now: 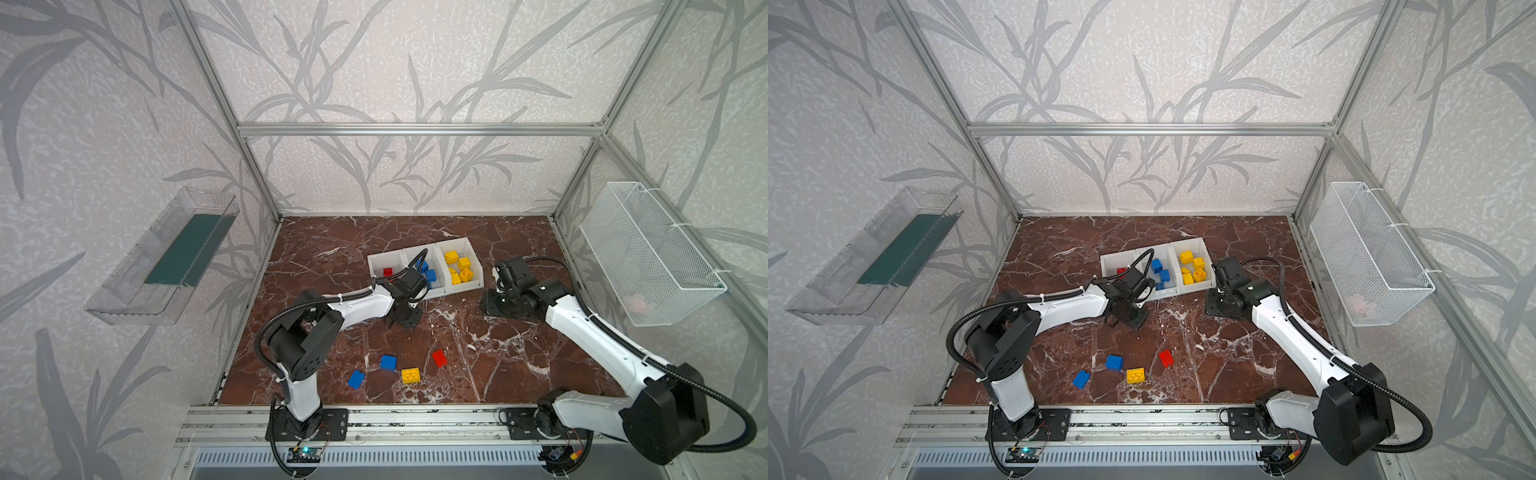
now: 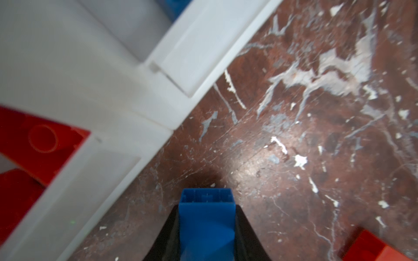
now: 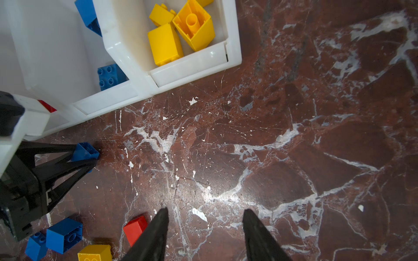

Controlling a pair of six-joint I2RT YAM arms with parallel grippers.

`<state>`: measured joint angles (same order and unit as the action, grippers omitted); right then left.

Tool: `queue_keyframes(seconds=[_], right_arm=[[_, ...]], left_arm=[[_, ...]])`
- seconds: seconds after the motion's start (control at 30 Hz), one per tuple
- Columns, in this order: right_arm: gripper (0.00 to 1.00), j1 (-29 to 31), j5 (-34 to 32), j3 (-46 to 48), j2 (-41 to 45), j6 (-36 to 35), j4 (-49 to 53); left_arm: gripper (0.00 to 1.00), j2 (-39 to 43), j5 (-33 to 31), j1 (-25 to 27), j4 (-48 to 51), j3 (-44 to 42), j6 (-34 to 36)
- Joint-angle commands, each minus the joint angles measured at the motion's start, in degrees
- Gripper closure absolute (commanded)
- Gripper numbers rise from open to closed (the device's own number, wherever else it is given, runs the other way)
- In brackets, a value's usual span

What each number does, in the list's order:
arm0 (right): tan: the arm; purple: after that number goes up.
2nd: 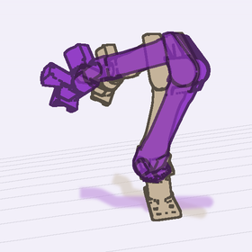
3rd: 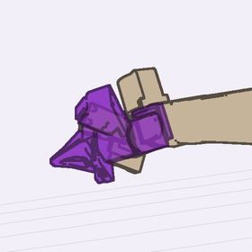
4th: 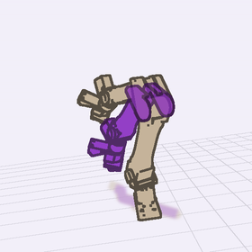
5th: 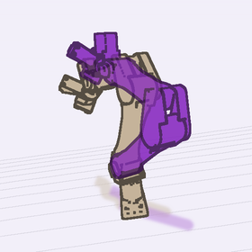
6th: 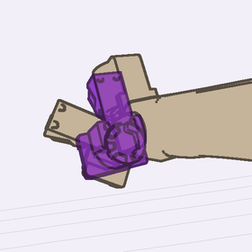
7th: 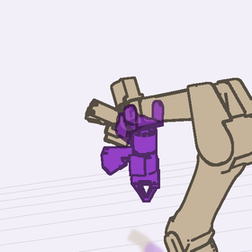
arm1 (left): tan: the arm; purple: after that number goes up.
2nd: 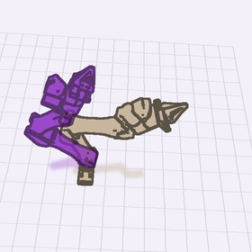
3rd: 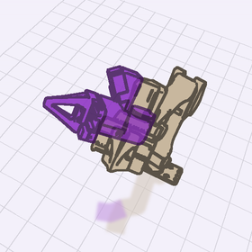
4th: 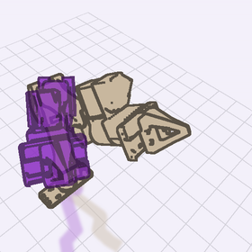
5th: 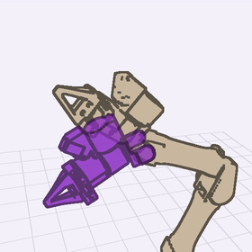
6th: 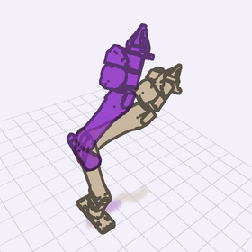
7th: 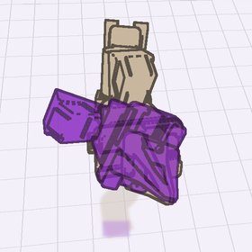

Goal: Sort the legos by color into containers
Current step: 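Carry the blue brick with the left gripper into the middle compartment and release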

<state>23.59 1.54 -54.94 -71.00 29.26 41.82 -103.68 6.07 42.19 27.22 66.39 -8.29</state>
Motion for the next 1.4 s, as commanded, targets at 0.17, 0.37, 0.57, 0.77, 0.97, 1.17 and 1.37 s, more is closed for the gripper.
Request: queue_keyframes(seconds=[0.17, 0.37, 0.57, 0.77, 0.97, 1.17, 1.37], right_arm=[[0.46, -0.23, -0.82, 0.97, 2.86, 0.89, 1.38], [0.46, -0.22, -1.01, 1.76, 4.27, 0.99, 1.37], [0.46, -0.22, -1.61, 2.35, 5.81, 1.15, 1.88], [0.45, -0.22, -2.90, 3.67, 8.30, 1.34, 1.77], [0.44, -0.22, -3.13, 4.31, 9.13, 1.55, 1.40], [0.44, -0.22, -2.54, 4.53, 8.70, 1.18, 1.44], [0.44, 1.44, -1.67, 5.10, 7.49, 0.72, 1.25]], left_arm=[[0.74, 0.48, -0.01, -0.42, 1.88, 12.47, 3.52], [0.74, -3.84, -5.95, -1.47, 1.26, 18.92, 3.69], [0.73, -9.53, -6.09, -3.08, 0.56, 25.28, 4.39], [0.51, -13.04, -7.45, -3.91, 4.52, 30.18, 4.10], [0.41, -11.93, -7.80, -3.98, 3.67, 28.75, 3.22], [0.39, -9.60, -8.00, -4.27, 2.87, 26.64, 2.25], [0.39, -4.85, -7.09, -5.88, 0.64, 21.73, 0.05]])
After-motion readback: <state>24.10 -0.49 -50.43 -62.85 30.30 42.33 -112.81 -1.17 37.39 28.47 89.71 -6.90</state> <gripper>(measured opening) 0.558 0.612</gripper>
